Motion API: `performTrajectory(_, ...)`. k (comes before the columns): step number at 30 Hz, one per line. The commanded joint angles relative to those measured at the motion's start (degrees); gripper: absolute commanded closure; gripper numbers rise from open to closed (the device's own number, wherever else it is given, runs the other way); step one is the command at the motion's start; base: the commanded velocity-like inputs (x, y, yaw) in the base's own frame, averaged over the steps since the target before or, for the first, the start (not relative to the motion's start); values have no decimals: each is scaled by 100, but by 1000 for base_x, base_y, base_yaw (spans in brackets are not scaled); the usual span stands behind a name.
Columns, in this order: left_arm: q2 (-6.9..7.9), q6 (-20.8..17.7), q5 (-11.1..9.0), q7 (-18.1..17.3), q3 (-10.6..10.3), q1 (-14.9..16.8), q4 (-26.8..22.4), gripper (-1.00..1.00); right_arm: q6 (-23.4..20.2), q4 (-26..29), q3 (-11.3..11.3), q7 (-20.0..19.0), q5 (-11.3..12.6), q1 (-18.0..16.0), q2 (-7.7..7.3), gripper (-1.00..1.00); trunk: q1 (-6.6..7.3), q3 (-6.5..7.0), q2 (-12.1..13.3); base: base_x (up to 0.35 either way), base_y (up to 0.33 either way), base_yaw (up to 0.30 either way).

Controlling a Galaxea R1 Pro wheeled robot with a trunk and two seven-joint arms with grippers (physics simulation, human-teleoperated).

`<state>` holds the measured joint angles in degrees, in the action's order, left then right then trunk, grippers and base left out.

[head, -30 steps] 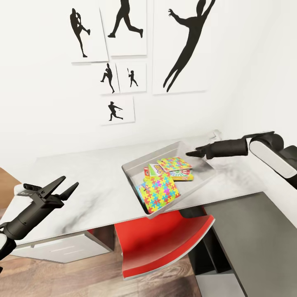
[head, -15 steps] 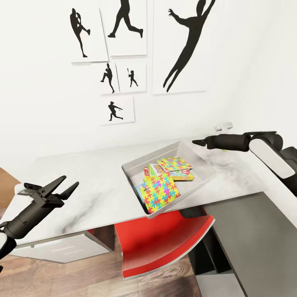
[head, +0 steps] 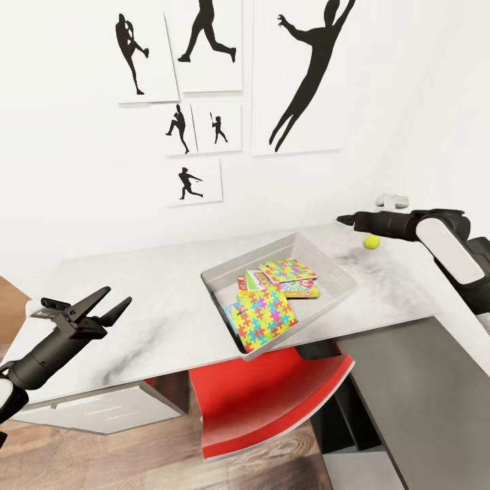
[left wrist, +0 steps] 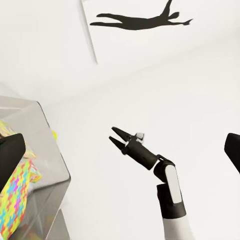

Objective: Put all the toys in the child's room - the three board games (two on the bed and one on the table), the two jigsaw puzzles on the table, and the tennis ball on the table - inside the toy box on the table in the child's room.

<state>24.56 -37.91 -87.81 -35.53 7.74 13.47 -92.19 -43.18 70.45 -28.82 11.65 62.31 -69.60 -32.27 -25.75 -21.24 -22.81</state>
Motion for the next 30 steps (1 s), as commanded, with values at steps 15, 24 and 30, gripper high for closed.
performTrajectory(15,-66,-441,-99,652,-68,329,65,-100,83,-527,324,152,-23,-72,29,-100,-3,-10,-11,0,0,0)
performTrajectory(24,-240,-620,-386,941,-356,615,53,-100,367,-587,517,68,-98,-263,-135,-100,-3,-10,-11,0,0,0)
performTrajectory(30,-240,-620,-580,1133,-549,807,53,-100,560,-587,517,68,-98,-263,-135,-100,-3,-10,-11,0,0,0)
